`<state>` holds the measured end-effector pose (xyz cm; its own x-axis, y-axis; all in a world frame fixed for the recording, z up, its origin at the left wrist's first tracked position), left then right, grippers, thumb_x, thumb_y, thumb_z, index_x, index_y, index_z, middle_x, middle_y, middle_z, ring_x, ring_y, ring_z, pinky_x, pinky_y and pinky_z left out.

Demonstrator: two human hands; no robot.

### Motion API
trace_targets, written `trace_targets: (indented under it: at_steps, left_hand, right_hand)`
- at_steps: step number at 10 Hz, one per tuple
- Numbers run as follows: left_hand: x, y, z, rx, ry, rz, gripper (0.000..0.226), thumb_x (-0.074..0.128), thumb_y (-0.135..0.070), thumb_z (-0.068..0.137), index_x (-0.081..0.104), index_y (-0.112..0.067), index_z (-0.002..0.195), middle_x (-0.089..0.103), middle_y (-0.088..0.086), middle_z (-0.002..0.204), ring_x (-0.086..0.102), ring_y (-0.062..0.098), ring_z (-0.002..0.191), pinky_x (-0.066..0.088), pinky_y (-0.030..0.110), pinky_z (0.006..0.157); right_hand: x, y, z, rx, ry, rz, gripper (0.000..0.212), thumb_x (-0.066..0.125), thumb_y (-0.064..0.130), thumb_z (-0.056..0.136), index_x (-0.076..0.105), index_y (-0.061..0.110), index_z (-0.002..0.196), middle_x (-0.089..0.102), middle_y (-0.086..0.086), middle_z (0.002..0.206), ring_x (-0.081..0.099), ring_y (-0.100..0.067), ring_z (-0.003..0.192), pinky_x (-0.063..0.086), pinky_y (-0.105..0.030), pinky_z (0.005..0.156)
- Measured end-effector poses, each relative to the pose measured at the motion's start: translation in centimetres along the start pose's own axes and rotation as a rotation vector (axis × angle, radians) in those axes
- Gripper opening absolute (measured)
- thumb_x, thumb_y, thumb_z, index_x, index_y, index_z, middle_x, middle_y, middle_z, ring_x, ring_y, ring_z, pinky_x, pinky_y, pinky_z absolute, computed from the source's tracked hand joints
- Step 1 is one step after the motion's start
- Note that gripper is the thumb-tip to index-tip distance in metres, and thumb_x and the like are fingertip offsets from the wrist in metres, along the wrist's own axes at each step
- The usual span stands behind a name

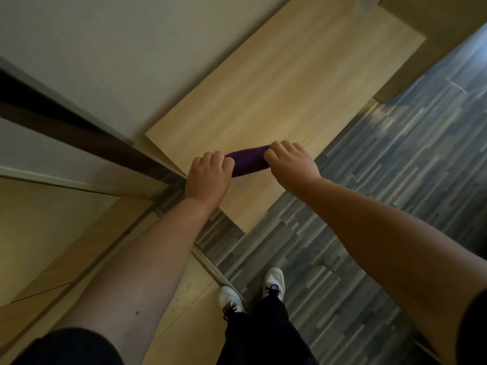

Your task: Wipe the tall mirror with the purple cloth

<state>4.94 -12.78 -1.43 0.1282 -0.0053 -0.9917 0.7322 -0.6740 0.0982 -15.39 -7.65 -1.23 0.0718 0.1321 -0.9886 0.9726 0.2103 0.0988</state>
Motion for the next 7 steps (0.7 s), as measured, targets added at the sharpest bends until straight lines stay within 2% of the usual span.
trace_targets:
  at_steps: [1,2,3,4,5,6,7]
  left_hand:
    - [3.9,-0.4,-2.2,0.037,0.042,0.029,0.016,0.059,-0.008,0.084,0.052,-0.01,0.098,0.054,0.012,0.095,0.05,0.029,0.081,0.044,0.038,0.069]
    - [7.2,-1.2,-6.0,0.037,0.125,-0.069,0.038,0.063,-0.02,0.087,0.055,-0.005,0.12,0.055,0.018,0.118,0.052,0.037,0.108,0.047,0.046,0.083]
    - [8.3,-1.8,-8.7,-0.015,0.296,-0.121,0.071,0.042,-0.049,0.098,0.028,-0.005,0.152,0.027,0.017,0.157,0.025,0.036,0.144,0.033,0.055,0.11]
    - [8.0,-2.7,-9.2,-0.062,0.461,-0.114,0.083,0.018,-0.063,0.098,-0.015,-0.009,0.15,-0.025,0.011,0.156,-0.012,0.032,0.149,0.005,0.056,0.119]
    - [6.7,-3.3,-8.8,-0.108,0.546,-0.109,0.082,0.015,-0.064,0.098,-0.023,-0.011,0.148,-0.036,0.009,0.151,-0.021,0.03,0.147,-0.002,0.056,0.118]
    - [3.9,-3.1,-8.7,-0.142,0.607,-0.135,0.078,0.02,-0.056,0.102,-0.018,-0.01,0.152,-0.03,0.01,0.157,-0.02,0.029,0.147,-0.001,0.056,0.119]
    - [1.0,-2.7,-10.2,-0.21,0.598,-0.293,0.068,0.027,-0.045,0.105,0.001,-0.011,0.156,-0.004,0.01,0.164,-0.002,0.027,0.15,0.01,0.049,0.121]
  right_hand:
    - [3.7,1.1,-0.2,-0.106,0.073,-0.042,0.032,0.069,0.006,0.08,0.057,0.005,0.11,0.06,-0.015,0.11,0.059,-0.033,0.096,0.051,-0.046,0.086]
    - [7.0,2.2,-2.5,-0.11,0.204,-0.032,0.042,0.065,0.025,0.09,0.057,0.004,0.126,0.051,-0.02,0.136,0.048,-0.036,0.128,0.042,-0.05,0.107]
    - [7.9,2.8,-4.5,-0.034,0.35,-0.024,0.067,0.025,0.051,0.103,0.021,0.007,0.154,0.011,-0.017,0.163,0.006,-0.031,0.152,0.009,-0.05,0.123]
    - [7.6,3.4,-5.1,0.003,0.448,-0.043,0.077,0.013,0.06,0.1,-0.006,0.009,0.155,-0.016,-0.014,0.163,-0.019,-0.027,0.149,-0.008,-0.051,0.121]
    - [6.3,3.7,-4.8,0.013,0.565,-0.058,0.083,0.015,0.064,0.099,-0.013,0.008,0.154,-0.025,-0.015,0.16,-0.024,-0.029,0.148,-0.005,-0.055,0.121]
    - [3.6,3.4,-3.9,0.028,0.665,-0.053,0.08,0.018,0.06,0.101,-0.012,0.01,0.155,-0.025,-0.014,0.16,-0.019,-0.031,0.149,0.0,-0.058,0.121]
    - [0.6,3.5,-3.5,0.017,0.707,0.095,0.07,0.031,0.051,0.103,0.008,0.012,0.157,-0.001,-0.015,0.164,0.011,-0.033,0.151,0.018,-0.056,0.12]
Point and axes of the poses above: each hand's wrist, its own z-axis towards the middle knuckle, its own x-axis out of the palm, y = z × x, the point moved 1 cm from there along z, towards the middle knuckle
